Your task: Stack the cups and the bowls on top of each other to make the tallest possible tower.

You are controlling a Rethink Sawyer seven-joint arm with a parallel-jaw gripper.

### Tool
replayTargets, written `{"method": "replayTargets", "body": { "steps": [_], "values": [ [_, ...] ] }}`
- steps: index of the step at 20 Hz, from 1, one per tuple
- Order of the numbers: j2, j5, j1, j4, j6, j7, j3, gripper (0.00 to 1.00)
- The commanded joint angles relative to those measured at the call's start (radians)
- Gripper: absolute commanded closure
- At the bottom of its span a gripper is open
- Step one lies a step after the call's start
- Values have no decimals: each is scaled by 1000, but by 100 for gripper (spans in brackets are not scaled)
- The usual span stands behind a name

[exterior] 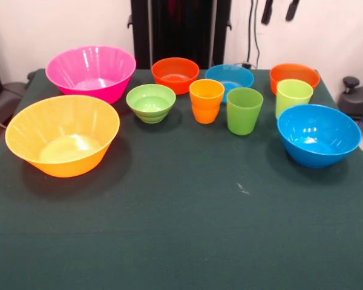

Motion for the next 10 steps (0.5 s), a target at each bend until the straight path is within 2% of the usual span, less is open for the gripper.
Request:
{"method": "replayTargets", "body": {
  "steps": [1,5,8,10],
  "values": [
    [250,-77,36,-60,-175,180,-2,0],
    [331,-59,54,-116,-238,184,-17,0],
    [423,-36,81,-190,-300,197,-36,0],
    [435,-19,81,-200,-311,190,-31,0]
  ]
}}
